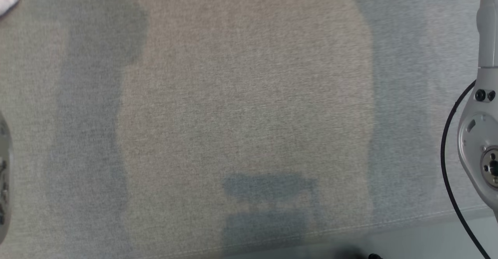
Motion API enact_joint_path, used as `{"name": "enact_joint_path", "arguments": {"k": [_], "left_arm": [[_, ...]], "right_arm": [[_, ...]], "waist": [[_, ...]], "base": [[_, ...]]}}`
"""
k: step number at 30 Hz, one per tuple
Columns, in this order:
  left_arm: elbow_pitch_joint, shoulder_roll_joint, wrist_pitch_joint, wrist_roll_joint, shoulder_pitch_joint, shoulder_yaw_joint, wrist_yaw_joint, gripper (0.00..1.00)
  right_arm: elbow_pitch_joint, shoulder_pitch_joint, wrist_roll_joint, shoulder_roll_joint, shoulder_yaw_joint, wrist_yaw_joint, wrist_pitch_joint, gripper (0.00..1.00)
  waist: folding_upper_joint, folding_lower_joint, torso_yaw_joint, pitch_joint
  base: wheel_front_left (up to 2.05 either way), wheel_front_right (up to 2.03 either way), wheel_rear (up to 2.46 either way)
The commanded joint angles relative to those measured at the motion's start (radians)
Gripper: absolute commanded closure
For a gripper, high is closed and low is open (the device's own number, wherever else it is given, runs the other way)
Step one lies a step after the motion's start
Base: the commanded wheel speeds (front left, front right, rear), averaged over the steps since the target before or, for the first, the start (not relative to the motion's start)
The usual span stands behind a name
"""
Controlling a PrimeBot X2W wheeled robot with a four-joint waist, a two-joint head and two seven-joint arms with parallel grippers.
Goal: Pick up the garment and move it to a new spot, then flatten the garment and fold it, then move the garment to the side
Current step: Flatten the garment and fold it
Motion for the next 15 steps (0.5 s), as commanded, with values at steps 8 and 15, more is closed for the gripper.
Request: {"name": "enact_joint_path", "arguments": {"k": [8,15], "left_arm": [[0.144,-0.028,-0.054,-0.012,0.091,-0.003,-0.016,1.0],[0.036,-0.016,-0.055,-0.034,0.222,0.063,-0.024,1.0]], "right_arm": [[0.074,0.075,-0.08,0.006,-0.024,0.0,-0.006,1.0],[0.064,0.163,-0.025,0.006,0.026,0.0,-0.006,1.0]], "waist": [[0.0,-0.0001,0.088,0.179],[0.0,-0.0001,0.083,0.186]], "base": [[0.0,0.0,0.0],[0.0,0.0,0.0]]}}
